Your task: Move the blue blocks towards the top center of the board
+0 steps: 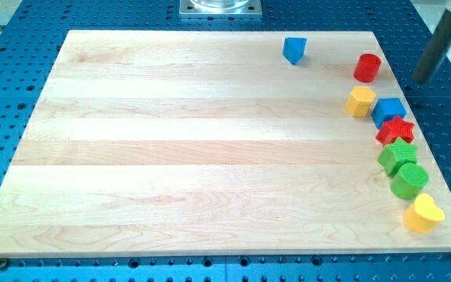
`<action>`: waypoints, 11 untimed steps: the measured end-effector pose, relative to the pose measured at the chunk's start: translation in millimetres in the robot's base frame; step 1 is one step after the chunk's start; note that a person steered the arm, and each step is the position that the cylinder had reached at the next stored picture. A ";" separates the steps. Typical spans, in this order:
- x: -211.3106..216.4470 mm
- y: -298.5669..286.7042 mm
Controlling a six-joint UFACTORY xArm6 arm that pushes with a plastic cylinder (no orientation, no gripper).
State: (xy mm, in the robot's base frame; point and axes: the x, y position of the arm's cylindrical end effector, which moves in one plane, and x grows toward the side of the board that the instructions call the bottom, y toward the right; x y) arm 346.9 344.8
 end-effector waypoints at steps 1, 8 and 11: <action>51.2 -7.9; 101.6 -199.5; 90.1 -241.6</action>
State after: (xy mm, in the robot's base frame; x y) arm 437.0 103.2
